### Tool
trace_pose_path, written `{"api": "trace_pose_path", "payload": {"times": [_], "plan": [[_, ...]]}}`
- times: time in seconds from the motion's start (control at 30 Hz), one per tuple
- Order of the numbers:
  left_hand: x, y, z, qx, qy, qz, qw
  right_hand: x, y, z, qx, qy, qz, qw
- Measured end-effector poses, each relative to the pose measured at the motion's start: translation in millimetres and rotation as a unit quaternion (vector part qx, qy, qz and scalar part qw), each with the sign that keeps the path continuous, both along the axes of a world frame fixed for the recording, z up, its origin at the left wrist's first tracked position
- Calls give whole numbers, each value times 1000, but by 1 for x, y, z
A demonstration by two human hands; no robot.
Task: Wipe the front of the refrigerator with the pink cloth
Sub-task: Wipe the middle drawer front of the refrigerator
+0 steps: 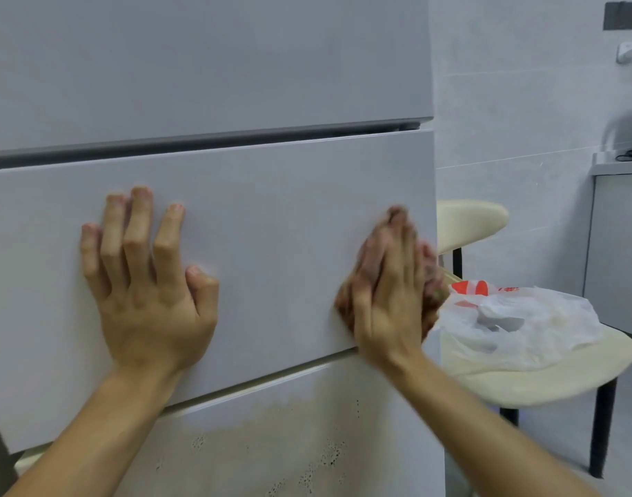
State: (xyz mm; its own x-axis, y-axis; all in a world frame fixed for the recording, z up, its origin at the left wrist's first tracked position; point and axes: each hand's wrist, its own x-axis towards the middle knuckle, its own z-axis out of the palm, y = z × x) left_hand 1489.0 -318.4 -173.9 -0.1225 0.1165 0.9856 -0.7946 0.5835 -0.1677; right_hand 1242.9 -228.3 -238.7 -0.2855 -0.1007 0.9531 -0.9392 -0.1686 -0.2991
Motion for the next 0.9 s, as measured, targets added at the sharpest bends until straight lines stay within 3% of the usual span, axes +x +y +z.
{"api": "trace_pose_path", "payload": {"times": [0.1, 0.27, 0.4, 0.5, 0.57, 0.63, 0.7, 0.77, 0.9], "plan": [[1, 0, 0, 2, 2, 5, 1000, -1, 6, -53, 97, 140, -25, 985], [9, 5, 2, 18, -18, -13, 1000, -75, 22, -21, 113, 359, -91, 922], [19, 9, 4, 44, -50, -32, 997, -75, 14, 9, 77, 287, -126, 947], [31, 7, 6, 43, -78, -23, 996, -40, 0, 57, 33, 103, -107, 988], [38, 6, 6, 33, -86, -17, 996, -15, -9, 89, 2, -18, -84, 996], [46, 3, 5, 28, -86, -8, 996, 4, -16, 96, -24, -55, -77, 995], [50, 0, 4, 21, -90, -2, 996, 15, -17, 70, -26, -5, -61, 998], [50, -3, 2, 15, -92, -3, 996, 22, -16, 21, 6, 101, -33, 994], [44, -4, 0, 7, -76, -4, 997, 10, -8, -32, 79, 304, -10, 949]]}}
